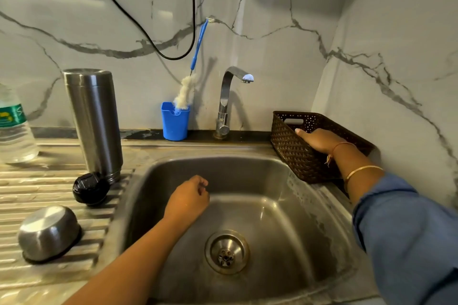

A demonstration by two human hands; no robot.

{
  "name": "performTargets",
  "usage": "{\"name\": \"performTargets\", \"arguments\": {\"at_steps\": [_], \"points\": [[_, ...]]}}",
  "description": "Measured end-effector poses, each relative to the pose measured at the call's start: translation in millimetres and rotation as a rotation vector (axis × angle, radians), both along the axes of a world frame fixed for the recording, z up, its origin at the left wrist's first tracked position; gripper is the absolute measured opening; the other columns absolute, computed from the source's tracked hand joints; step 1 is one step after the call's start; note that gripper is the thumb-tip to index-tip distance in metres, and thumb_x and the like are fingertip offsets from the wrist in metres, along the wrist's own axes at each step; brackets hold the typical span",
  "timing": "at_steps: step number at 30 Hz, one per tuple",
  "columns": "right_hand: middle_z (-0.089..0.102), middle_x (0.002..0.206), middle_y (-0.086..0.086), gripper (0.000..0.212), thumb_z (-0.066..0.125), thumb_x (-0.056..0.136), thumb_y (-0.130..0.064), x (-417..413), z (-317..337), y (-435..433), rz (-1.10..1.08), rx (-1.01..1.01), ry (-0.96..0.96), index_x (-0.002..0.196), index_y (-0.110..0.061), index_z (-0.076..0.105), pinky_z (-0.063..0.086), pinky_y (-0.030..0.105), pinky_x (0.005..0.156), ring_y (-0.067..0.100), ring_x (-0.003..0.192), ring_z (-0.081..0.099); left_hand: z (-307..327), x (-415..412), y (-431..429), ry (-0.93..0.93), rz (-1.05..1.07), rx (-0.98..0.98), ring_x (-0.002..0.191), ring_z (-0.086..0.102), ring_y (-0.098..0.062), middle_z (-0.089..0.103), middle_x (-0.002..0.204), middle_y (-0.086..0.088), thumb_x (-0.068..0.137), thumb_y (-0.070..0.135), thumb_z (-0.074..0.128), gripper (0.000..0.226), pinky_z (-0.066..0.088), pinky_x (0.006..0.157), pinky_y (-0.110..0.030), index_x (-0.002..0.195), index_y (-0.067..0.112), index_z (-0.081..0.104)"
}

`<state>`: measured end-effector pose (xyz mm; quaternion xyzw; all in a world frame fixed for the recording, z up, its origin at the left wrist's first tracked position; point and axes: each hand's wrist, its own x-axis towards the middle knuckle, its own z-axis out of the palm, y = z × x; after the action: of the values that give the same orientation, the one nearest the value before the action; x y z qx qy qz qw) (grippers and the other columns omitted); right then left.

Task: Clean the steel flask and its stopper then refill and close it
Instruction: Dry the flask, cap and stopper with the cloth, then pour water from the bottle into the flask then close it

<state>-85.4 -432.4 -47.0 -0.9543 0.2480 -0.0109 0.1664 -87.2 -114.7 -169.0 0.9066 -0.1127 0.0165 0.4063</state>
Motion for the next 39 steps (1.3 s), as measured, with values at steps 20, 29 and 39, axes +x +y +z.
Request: {"name": "performTargets", "arguments": {"at_steps": [20, 29, 39], "points": [[0.069, 0.089, 0.013, 0.026, 0.048, 0.093, -0.019, -28, -15, 106, 0.358, -0.174, -0.406, 0.09, -0.006, 0.07, 0.051, 0.035, 0.072, 0.027, 0.08, 0.062, 6, -13, 4, 0.015, -0.158, 0.224, 0.093, 0.058, -0.015, 0.059, 0.097, 0.003, 0.081, 0.0, 0.055, 0.029, 0.048, 0.083, -0.024, 0.079, 0.029, 0.056], [0.067, 0.096, 0.011, 0.023, 0.049, 0.094, -0.023, -45, -21, 174, 0.468, -0.016, -0.572, 0.097, -0.008, 0.067, 0.051, 0.037, 0.075, 0.028, 0.088, 0.063, 26, -31, 18, -0.201, -0.333, 0.463, 0.122, 0.044, -0.025, 0.047, 0.127, -0.007, 0.082, 0.02, 0.064, 0.048, 0.036, 0.106, -0.032, 0.128, 0.022, 0.051], [0.044, 0.143, 0.01, 0.055, 0.056, 0.09, -0.032, -36, -70, 214, 0.597, 0.0, 0.033, 0.14, -0.014, 0.042, 0.039, 0.035, 0.104, 0.026, 0.128, 0.045, 44, -41, 74, -0.251, -0.177, 0.36, 0.117, 0.05, -0.016, 0.054, 0.129, 0.0, 0.085, 0.019, 0.06, 0.042, 0.041, 0.101, -0.029, 0.126, 0.025, 0.056]]}}
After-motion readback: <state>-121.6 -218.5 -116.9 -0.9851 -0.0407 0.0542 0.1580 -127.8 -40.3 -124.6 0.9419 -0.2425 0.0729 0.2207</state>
